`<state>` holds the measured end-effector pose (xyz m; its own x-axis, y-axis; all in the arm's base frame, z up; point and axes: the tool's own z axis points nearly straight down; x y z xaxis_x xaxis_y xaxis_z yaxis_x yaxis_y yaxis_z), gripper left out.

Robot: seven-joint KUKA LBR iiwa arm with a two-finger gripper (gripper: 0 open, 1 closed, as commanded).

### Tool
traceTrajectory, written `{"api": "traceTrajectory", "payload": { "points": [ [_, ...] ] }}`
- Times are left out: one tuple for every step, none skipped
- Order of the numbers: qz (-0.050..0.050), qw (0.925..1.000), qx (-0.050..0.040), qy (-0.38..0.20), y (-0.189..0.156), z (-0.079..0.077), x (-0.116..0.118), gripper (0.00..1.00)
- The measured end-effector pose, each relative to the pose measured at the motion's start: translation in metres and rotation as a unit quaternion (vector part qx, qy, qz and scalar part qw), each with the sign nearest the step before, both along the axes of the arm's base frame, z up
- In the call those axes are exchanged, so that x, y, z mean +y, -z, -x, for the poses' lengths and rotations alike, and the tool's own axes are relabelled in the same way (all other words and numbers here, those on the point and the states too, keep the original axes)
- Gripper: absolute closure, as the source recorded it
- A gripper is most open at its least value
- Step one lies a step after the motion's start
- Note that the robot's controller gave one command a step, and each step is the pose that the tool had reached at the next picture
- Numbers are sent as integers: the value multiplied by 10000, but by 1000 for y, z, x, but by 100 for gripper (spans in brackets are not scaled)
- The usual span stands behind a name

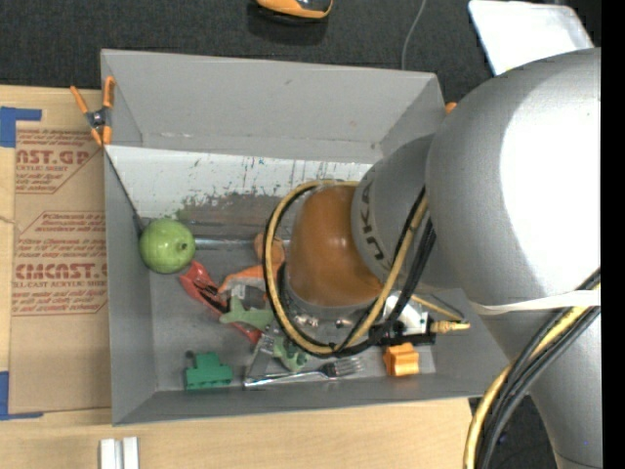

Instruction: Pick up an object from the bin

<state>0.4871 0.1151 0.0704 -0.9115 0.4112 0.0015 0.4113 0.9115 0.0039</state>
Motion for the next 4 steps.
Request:
{"api": "traceTrajectory", "payload": {
  "points": [
    [12, 9969, -20, -787, 0, -32, -48, 100],
    [11, 9969, -20, -787, 0, -32, -48, 100],
    [9, 9969, 30, -791, -30, -29, -47, 100],
    [6, 9968, 21, -795, -67, -30, -47, 100]
  ]
}}
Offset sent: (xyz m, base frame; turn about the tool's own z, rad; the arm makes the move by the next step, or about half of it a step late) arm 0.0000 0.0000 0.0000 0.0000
